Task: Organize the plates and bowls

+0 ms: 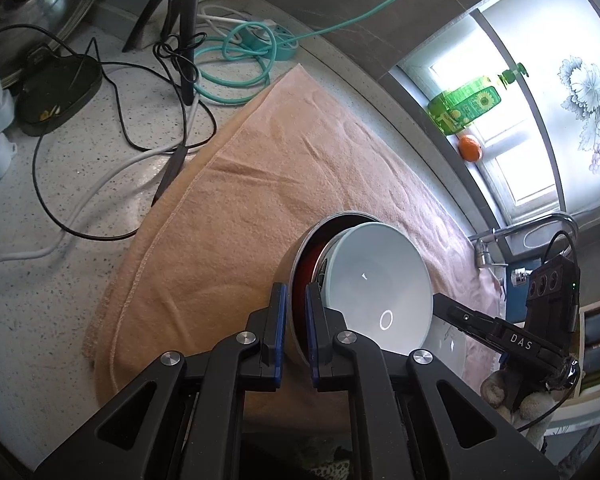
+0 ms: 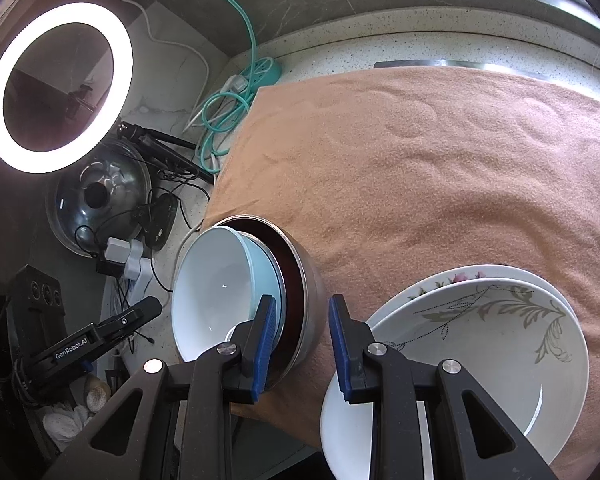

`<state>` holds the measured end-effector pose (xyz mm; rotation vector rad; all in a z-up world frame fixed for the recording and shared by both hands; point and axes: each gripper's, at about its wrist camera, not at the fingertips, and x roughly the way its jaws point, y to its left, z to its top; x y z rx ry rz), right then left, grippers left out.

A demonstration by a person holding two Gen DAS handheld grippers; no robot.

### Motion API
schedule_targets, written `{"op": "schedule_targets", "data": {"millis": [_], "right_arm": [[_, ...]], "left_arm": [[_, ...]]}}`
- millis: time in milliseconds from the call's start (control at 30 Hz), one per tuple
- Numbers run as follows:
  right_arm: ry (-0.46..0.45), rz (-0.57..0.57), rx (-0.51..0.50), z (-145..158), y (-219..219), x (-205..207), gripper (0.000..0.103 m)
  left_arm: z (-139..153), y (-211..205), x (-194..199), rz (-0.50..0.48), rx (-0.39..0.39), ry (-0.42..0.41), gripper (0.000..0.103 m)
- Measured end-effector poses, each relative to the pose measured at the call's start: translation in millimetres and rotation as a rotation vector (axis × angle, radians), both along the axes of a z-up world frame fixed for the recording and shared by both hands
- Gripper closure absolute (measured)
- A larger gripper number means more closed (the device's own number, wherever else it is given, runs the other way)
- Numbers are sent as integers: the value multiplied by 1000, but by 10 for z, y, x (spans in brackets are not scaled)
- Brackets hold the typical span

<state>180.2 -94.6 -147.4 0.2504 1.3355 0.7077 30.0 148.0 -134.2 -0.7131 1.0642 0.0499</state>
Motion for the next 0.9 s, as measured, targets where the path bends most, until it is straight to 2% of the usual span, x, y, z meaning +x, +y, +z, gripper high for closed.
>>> {"op": "schedule_targets", "data": {"millis": [600, 900], "right_arm": [[22, -19, -43, -184, 115, 24, 79], [21, -6, -35, -192, 179, 18, 88]], "left_arm": [[-138, -31, 128, -46, 15, 23, 95], [-186, -52, 172, -52, 14, 37, 95]]}}
